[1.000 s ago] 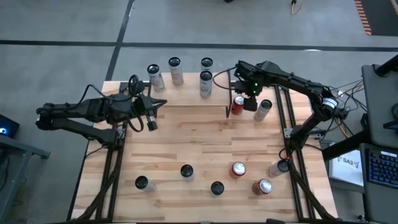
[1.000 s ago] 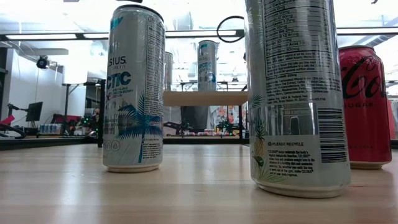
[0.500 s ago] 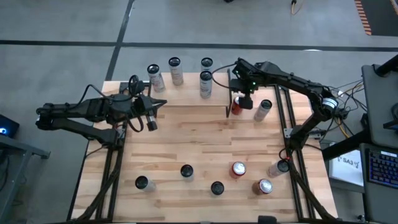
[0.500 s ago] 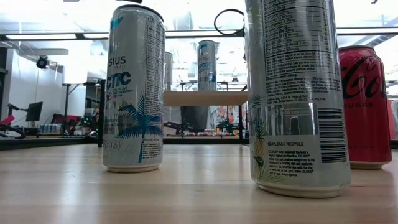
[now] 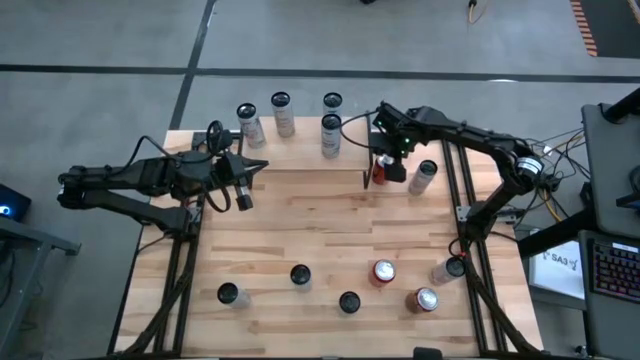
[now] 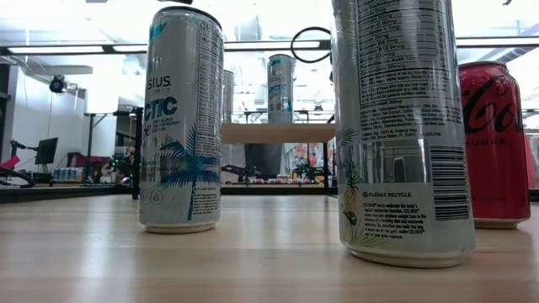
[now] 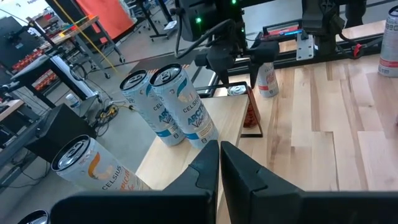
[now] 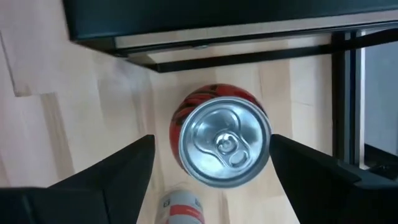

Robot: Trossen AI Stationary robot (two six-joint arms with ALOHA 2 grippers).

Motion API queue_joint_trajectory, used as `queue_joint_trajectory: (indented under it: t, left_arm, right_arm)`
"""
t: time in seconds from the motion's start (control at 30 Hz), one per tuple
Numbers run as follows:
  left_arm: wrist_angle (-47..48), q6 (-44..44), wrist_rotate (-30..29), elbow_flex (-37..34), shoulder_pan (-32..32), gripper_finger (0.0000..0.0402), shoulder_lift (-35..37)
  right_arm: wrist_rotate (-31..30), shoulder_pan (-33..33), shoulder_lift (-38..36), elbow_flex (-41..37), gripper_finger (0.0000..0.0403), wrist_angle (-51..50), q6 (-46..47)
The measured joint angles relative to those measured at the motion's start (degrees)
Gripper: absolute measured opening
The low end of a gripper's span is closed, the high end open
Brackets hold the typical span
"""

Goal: Place canned beverage on shelf
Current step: Put the red soda can on the shelf

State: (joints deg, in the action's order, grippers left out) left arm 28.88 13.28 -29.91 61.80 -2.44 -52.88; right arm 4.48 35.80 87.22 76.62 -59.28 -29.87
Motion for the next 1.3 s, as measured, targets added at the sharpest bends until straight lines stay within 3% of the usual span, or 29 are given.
queue_joint_trajectory:
  t: [0.57, 0.77, 1.03, 1.3]
  left_arm:
    - [-0.1, 0.0, 0.0, 0.0, 0.0, 0.0, 0.0]
    - [-0.3, -0.4, 0.1, 0.0, 0.0, 0.0, 0.0]
    - [-0.2, -0.5, 0.2, 0.0, 0.0, 0.0, 0.0]
    - [-0.2, -0.5, 0.2, 0.0, 0.0, 0.0, 0.0]
  right_arm:
    - [-1.5, 0.4, 3.1, -3.0, 0.0303, 4.7, 1.3]
    - [-2.4, 0.5, 3.9, -2.6, 0.0266, 4.8, 2.7]
    - [-2.9, 0.5, 1.5, 0.2, 0.0237, -1.5, 4.6]
    - [-0.8, 0.5, -0.5, 0.7, 0.0237, -8.1, 9.2]
